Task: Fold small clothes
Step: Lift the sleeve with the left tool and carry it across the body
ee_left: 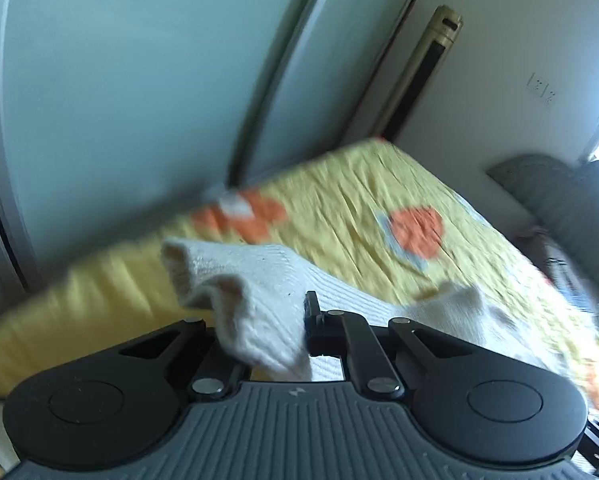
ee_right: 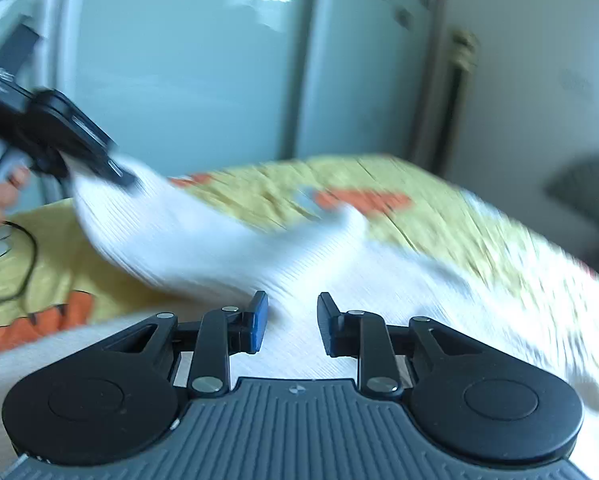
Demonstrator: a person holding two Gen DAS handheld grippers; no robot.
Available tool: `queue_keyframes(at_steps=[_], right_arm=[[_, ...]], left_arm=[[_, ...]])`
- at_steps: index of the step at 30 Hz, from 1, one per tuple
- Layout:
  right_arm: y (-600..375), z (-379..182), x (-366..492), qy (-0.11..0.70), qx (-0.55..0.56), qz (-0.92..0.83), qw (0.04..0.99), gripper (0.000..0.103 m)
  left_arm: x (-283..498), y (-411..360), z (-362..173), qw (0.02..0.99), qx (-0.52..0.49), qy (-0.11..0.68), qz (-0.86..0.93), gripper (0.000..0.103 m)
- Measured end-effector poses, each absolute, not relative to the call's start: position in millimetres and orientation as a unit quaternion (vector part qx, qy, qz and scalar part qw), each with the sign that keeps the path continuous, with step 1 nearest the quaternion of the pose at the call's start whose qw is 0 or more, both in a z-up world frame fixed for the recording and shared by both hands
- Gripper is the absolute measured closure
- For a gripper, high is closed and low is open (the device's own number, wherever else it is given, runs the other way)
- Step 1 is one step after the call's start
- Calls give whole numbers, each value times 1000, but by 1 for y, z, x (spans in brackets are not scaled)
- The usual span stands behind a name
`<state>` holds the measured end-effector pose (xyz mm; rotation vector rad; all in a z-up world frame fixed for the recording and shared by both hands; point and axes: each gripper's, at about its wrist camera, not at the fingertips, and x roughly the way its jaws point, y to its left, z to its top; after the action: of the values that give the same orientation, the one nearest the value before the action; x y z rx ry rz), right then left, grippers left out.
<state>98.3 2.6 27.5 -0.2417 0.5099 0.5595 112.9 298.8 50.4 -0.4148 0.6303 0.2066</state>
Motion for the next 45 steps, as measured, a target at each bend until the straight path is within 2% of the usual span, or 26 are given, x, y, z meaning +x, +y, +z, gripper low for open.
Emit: queue_keyframes(at_steps=[7, 15, 29, 38, 45], right_arm=[[-14, -8, 96, 310, -121, 252, 909, 53], [-31, 4, 89, 290, -97, 250, 919, 45], [-149, 6, 87, 281, 35, 135, 950, 43], [-205, -9, 79, 286, 120, 95, 946, 43], [-215, -20, 77, 288, 134, 90, 944, 43]], left_arm=[[140, 288, 92, 944, -62, 237, 221, 96], [146, 224, 111, 958, -5, 224, 179, 96], [145, 63, 94, 962, 5, 271, -29, 96], [142, -6, 79, 953, 11, 288, -90, 96], [142, -53, 59, 937, 10, 323, -135, 96]])
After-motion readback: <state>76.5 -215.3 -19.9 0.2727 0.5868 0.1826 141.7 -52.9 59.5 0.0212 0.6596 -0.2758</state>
